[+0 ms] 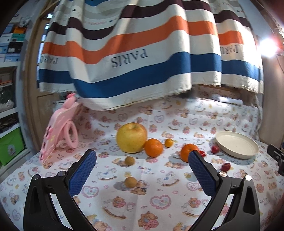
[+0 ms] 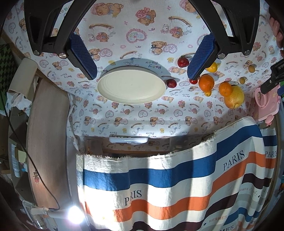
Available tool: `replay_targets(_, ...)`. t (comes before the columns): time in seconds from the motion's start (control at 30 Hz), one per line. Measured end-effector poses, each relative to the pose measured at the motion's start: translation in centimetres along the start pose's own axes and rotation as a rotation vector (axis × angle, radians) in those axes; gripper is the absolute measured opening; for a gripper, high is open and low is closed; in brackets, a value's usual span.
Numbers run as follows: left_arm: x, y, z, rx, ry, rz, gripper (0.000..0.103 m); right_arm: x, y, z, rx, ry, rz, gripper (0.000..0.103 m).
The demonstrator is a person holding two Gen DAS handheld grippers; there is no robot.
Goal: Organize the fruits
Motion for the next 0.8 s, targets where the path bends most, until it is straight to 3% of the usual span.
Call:
replay_targets(0.3,0.1,-0.1,-0.2,-0.005,-0.005,0.011,0.103,-0.3,-0.1,0.1,0.006,0.000,0.011,0.102)
replay_targets(0.57,0.6,0.0,0.7,0.053,-0.054,-0.005,0.103,-0.3,0.0,0.0,0.006,-0.002,0.009,0.102)
replay_targets(0.73,1.3,0.4,2.0,0.110,-0.166,-0.024,0.103,-0.5,-0.1,-0.1,-0.002,0.012,0.026,0.102)
replay_targets(0.8,1.9,0.7,2.1,0.087,-0.138,-0.043,0.103,-0.9,-0.1,-0.2,-0.006,0.021,0.041,0.102)
Point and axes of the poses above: each gripper's, at about its wrist camera, not at the fingertips, and x roughly against the way its jaws point, z to its left, y to its top, the point moved 2 cm from there along -x, roughly the way its jaws point, and after that the axes turned 10 degrees about -y, right-handed, at the moved point
